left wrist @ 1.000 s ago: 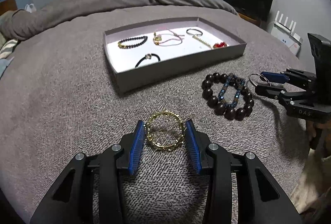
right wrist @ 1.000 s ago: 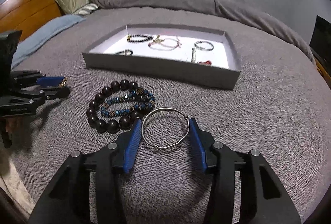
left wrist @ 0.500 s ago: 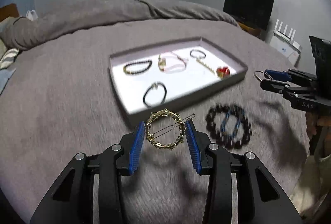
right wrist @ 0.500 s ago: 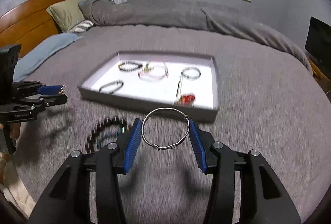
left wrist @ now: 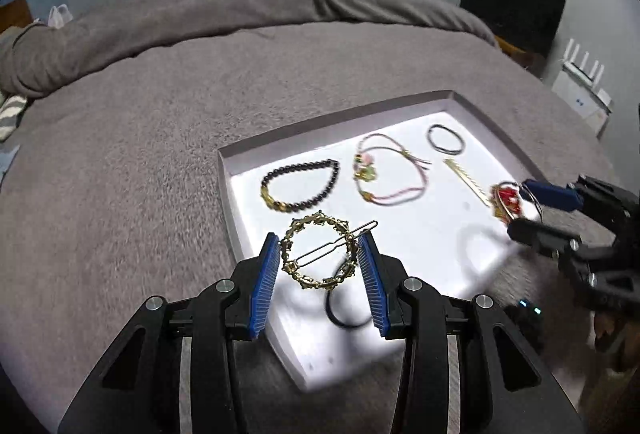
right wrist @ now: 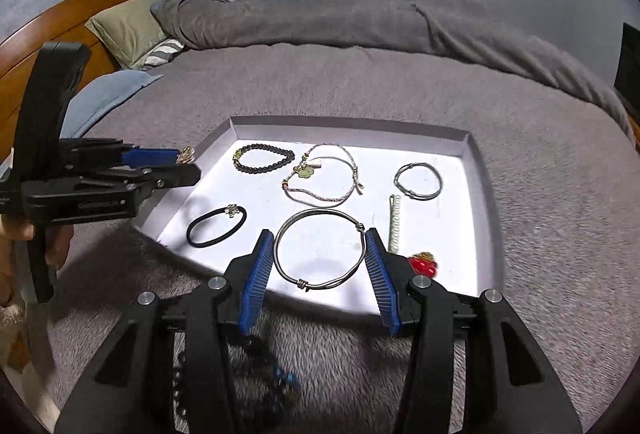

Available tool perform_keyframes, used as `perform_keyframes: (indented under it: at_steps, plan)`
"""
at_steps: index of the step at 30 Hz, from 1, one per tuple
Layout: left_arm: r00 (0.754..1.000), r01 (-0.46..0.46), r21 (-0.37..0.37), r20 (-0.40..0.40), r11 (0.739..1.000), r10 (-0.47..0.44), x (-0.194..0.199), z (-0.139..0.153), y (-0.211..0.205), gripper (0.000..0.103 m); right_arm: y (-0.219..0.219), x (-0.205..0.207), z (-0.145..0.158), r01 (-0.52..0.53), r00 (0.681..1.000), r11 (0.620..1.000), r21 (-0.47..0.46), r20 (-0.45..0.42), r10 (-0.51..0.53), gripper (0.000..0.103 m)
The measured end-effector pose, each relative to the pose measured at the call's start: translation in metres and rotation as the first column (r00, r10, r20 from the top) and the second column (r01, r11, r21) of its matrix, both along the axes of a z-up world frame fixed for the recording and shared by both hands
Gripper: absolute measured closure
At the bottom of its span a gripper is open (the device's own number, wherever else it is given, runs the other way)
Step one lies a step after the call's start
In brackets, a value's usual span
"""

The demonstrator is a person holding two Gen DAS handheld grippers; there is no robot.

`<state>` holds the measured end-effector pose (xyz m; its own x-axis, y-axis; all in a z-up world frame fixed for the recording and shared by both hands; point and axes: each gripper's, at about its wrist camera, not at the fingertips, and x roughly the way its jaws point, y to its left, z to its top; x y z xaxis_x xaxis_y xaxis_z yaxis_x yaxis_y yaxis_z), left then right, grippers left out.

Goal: Organize jewelry
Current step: 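Carry the gold clip and silver bangle over the tray with both grippers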

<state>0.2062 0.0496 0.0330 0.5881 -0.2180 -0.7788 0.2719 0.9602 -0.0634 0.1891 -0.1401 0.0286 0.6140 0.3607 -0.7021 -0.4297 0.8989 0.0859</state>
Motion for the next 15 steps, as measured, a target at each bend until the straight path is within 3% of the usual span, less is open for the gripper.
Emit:
perform_keyframes:
  at_steps: [5, 15]
  plan:
    - [0.999, -0.004, -0.007, -0.047, 1.000, 0.004, 0.016, -0.011, 0.001, 0.061, 0.006, 0.014, -0.017, 0.007, 0.999, 1.000, -0.026, -0.046, -0.008, 0.056]
    - [0.992, 0.012, 0.066, -0.128, 0.998, -0.003, 0.037, -0.029, -0.010, 0.061, 0.010, 0.033, -0.031, 0.026, 0.992, 0.998, -0.054, -0.123, -0.032, 0.056]
